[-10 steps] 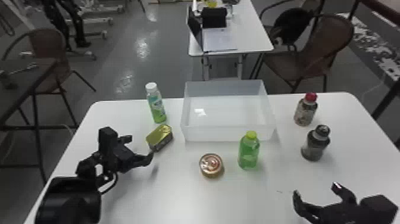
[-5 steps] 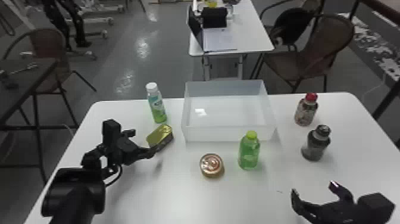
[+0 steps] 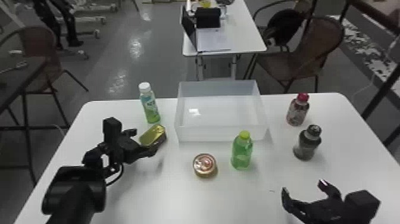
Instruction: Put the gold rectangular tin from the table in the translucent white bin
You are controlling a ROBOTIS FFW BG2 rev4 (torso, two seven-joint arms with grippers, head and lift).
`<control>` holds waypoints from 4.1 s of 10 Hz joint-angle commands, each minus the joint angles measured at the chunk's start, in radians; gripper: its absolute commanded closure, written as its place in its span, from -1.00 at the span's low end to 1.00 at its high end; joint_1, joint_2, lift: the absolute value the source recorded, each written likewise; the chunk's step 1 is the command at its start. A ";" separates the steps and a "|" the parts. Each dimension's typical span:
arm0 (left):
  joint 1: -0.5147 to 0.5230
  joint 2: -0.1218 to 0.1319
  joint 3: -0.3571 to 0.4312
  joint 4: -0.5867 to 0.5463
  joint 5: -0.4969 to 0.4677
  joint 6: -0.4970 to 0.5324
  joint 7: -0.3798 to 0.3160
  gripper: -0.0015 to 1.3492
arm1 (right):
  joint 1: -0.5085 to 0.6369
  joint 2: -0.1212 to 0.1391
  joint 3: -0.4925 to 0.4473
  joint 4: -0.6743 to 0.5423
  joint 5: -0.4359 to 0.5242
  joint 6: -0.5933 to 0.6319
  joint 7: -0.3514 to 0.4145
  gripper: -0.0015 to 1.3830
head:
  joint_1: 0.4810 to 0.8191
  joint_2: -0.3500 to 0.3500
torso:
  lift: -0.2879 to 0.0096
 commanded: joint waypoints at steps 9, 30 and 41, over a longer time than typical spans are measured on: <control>-0.027 0.007 -0.026 0.083 -0.019 0.025 0.068 -0.48 | -0.013 0.010 -0.002 0.015 0.001 0.000 0.014 -0.87 | 0.27 0.21 | 0.56; 0.154 -0.133 -0.209 -0.558 0.050 0.190 0.173 0.22 | 0.004 -0.004 -0.011 0.014 -0.018 -0.003 0.022 -0.87 | 0.27 -0.04 | 0.56; -0.137 -0.130 -0.255 0.005 -0.033 -0.024 0.167 -0.60 | -0.021 -0.001 0.003 0.049 -0.022 -0.003 0.022 -0.87 | 0.27 -0.25 | 0.56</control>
